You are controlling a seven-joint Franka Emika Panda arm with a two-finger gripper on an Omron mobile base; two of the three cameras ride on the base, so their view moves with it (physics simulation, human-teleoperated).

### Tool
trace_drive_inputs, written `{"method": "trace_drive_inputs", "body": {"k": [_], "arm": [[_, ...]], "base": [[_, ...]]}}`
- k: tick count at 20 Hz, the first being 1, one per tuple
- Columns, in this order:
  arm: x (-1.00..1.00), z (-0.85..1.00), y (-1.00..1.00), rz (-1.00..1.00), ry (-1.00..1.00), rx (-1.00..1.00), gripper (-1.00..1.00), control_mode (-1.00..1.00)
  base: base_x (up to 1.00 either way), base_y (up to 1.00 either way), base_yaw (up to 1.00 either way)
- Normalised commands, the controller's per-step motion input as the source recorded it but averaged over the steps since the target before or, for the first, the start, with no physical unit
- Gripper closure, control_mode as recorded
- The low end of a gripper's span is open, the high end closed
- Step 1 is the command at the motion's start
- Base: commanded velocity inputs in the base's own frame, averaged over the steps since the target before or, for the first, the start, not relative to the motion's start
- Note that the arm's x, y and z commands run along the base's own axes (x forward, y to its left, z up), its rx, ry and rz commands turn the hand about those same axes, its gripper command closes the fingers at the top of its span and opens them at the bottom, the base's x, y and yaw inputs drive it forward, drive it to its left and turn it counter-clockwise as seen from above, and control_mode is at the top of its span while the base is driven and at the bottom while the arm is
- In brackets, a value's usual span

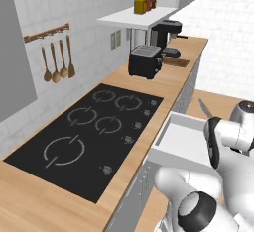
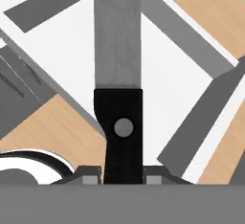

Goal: Pick up the knife from the drawer and place it on the cutting board. Then place the meat from the plate to the cutting board.

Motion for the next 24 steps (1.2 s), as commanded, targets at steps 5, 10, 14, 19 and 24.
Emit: {"method": "trace_drive_inputs", "body": {"k": [5,10,14,19,24], "arm": [[-0.04,0.99,0.37,-0.1,-0.15,0.0,1.0,-1.0],[0.05,0.71,0.37,0.0,-0.11,0.02,1.0,-1.0],[-0.13,0.27,0.03,0.0,0.0,0.03,1.0,-1.0],[-0.2,0.06,0.0,0.0,-0.01,0.01,1.0,1.0],[0.0,0.0,0.0,0.0,0.0,0.0,1.0,1.0]], "base": [[0.0,0.0,0.0],[0.0,0.0,0.0],[0.0,0.0,0.0],[-0.57,0.0,-0.02],[-1.0,-0.1,-0.18]]}}
